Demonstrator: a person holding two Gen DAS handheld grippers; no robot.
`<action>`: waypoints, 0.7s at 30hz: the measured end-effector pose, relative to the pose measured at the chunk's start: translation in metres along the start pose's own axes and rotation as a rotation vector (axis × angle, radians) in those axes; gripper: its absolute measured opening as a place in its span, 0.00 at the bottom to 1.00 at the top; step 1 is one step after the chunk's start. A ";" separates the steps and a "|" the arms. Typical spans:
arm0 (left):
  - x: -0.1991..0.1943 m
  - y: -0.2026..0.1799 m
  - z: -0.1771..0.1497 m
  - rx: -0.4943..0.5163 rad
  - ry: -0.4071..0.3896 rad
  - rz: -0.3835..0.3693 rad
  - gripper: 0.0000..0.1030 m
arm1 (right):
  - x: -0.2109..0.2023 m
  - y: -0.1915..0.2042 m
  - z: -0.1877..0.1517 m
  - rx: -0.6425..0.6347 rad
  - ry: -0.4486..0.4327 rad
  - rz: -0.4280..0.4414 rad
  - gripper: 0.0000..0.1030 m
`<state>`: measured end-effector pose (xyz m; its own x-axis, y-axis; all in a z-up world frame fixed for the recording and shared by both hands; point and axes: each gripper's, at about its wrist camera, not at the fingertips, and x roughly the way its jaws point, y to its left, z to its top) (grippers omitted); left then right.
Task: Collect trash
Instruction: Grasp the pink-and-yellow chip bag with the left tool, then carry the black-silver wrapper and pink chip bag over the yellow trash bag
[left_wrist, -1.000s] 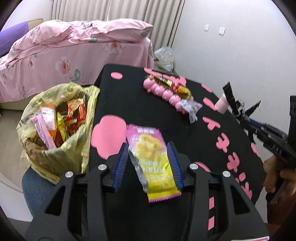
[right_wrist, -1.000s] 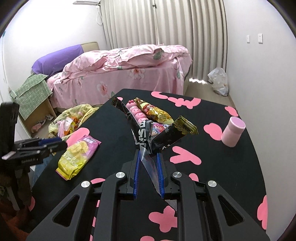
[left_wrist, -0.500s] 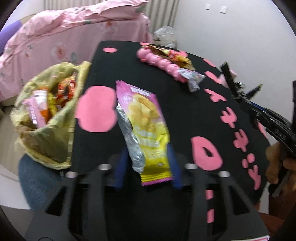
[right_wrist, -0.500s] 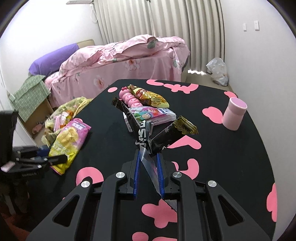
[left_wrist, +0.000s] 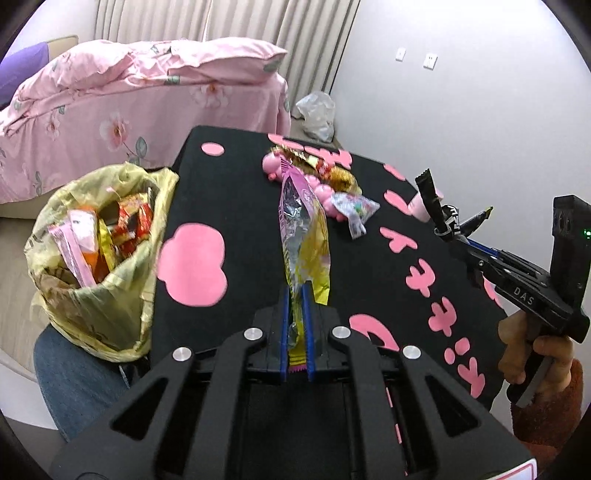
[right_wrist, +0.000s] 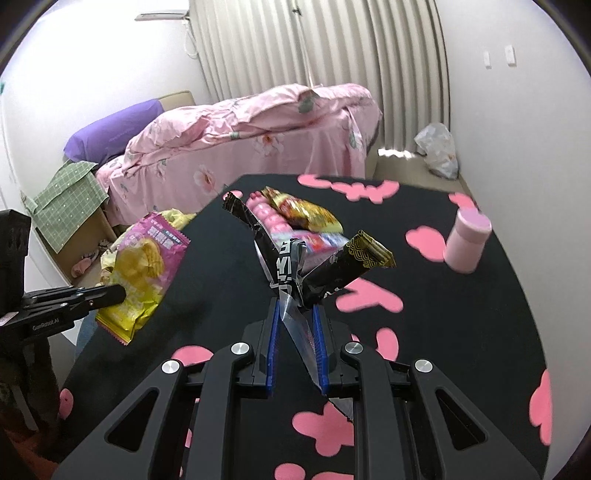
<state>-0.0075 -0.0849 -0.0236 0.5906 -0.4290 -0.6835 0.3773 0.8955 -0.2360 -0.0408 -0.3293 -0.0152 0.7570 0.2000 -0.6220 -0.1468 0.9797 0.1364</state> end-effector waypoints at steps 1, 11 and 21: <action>-0.003 0.002 0.003 -0.003 -0.011 0.002 0.06 | -0.003 0.004 0.005 -0.013 -0.011 0.004 0.16; -0.041 0.041 0.039 -0.040 -0.163 0.081 0.07 | -0.018 0.061 0.064 -0.137 -0.109 0.079 0.16; -0.071 0.101 0.049 -0.127 -0.280 0.187 0.07 | 0.015 0.133 0.097 -0.265 -0.086 0.146 0.16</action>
<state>0.0234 0.0303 0.0345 0.8202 -0.2562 -0.5116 0.1630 0.9617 -0.2203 0.0125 -0.1976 0.0682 0.7652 0.3478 -0.5418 -0.4098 0.9121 0.0067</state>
